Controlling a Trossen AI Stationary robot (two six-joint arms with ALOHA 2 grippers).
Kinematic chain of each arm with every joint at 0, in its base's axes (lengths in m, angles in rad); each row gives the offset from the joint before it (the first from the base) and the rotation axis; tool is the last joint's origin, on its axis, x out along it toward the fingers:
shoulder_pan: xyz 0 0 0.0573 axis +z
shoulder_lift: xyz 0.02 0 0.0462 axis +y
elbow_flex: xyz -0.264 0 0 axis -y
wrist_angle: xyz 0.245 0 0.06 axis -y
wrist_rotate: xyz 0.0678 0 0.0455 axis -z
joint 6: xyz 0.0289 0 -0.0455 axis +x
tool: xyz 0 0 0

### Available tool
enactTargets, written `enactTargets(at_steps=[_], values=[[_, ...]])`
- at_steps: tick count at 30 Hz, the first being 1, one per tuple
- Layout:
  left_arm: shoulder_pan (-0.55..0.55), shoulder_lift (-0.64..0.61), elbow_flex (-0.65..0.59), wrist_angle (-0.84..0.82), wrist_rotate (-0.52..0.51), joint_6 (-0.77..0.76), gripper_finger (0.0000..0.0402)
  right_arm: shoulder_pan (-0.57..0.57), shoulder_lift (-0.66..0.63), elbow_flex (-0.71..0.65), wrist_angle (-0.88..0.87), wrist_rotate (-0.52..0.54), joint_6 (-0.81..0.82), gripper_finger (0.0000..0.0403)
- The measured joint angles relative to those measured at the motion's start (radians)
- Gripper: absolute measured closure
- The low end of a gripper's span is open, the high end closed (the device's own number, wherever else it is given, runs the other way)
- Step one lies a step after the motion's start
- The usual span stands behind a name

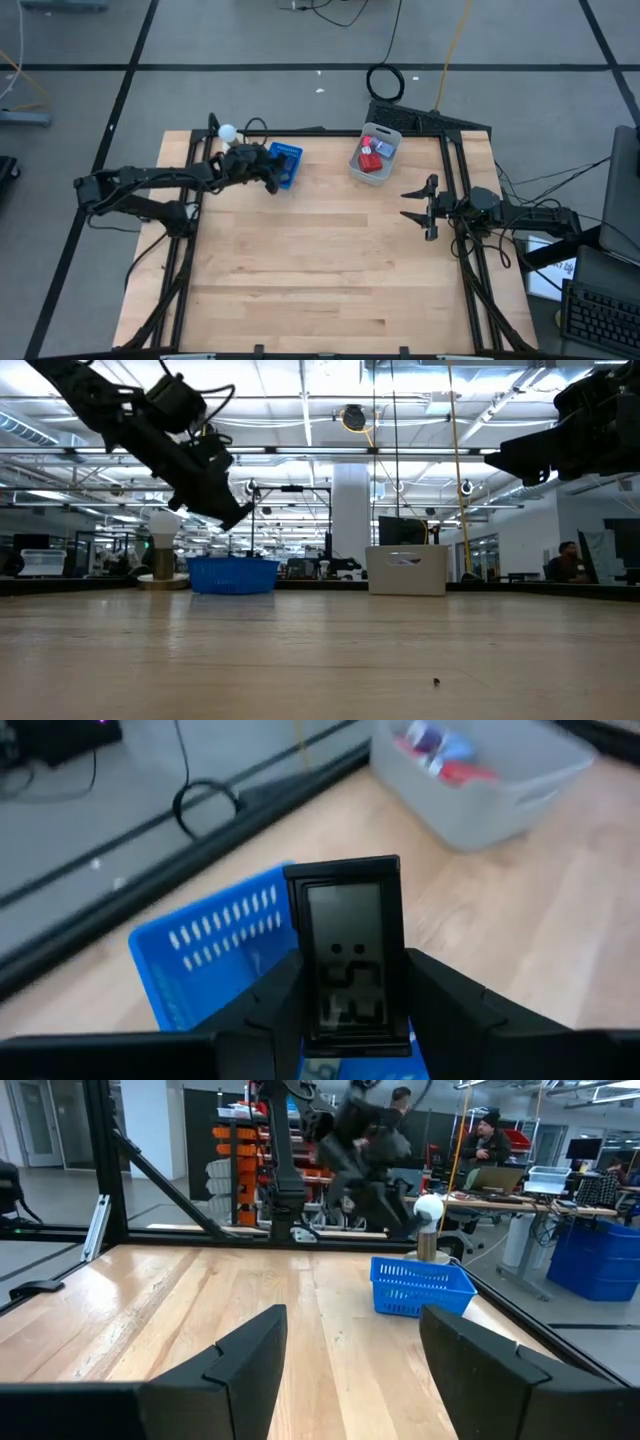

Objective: Pick & Place Office items
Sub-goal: Put the black digital clock into the blue bin, then return to Home Position

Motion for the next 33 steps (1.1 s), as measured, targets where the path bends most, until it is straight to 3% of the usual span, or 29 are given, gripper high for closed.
enactTargets(at_steps=[5,12,21,33], values=[[0.019,0.098,0.000,0.001,0.002,-0.029,0.0264,0.000,0.000,0.000,0.000,0.000,0.000,0.0181],[0.020,0.198,0.000,0.007,-0.038,-0.049,0.0238,0.000,0.000,0.000,0.000,0.000,0.000,0.0181],[0.020,0.203,0.000,0.012,-0.039,-0.048,0.0258,0.000,0.000,0.000,0.000,0.000,0.000,0.0181],[0.020,0.203,0.000,0.012,-0.040,-0.044,0.0217,0.000,0.000,0.000,0.000,0.000,0.000,0.0181]])
